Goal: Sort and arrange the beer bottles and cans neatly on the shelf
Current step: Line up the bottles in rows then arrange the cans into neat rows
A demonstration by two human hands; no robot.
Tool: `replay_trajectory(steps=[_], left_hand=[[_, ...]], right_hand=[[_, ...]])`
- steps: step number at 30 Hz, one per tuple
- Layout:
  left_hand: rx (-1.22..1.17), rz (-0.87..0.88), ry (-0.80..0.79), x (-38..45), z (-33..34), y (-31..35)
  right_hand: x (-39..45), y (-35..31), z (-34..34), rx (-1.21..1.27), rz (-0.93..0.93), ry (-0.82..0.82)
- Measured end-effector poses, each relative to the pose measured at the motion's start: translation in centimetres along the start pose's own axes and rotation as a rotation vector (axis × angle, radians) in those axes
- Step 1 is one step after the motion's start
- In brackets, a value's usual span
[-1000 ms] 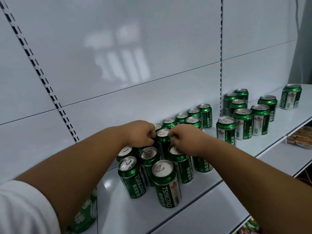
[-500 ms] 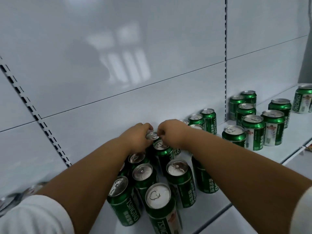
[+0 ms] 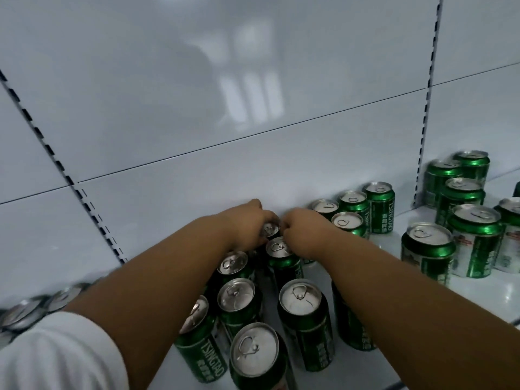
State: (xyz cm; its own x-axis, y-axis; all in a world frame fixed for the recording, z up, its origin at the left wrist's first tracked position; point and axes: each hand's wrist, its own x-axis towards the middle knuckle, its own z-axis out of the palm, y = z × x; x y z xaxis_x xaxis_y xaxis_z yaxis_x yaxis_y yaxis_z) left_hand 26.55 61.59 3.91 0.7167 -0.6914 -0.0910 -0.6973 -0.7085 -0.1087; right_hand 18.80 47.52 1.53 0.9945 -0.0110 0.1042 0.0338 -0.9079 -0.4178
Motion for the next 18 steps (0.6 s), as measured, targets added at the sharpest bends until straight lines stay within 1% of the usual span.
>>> replay_trajectory(steps=[5,8,11,14,18], left_hand=[[0.030,0.010,-0.007,0.0,-0.7,-0.7],[0.039,0.002,0.002,0.1,-1.6,-1.5],[0.067,0.016,-0.007,0.0,-3.0,-1.7],[0.109,0.041,-0.003,0.1,-4.2,-1.5],[0.146,0.052,-0.016,0.1,-5.2,-1.2]], right_hand=[[-1.1,-0.9,-0.2,-0.048,-0.143,-0.035],[-1.3,-1.0,0.2,-0.073,-0.139,-0.117],[-1.0,-0.5,0.1,0.020,-0.108,-0.137],[-0.7,-0.1,0.2,0.111,-0.054,-0.111],[-0.3,0.0,0.7,0.187,-0.036,0.016]])
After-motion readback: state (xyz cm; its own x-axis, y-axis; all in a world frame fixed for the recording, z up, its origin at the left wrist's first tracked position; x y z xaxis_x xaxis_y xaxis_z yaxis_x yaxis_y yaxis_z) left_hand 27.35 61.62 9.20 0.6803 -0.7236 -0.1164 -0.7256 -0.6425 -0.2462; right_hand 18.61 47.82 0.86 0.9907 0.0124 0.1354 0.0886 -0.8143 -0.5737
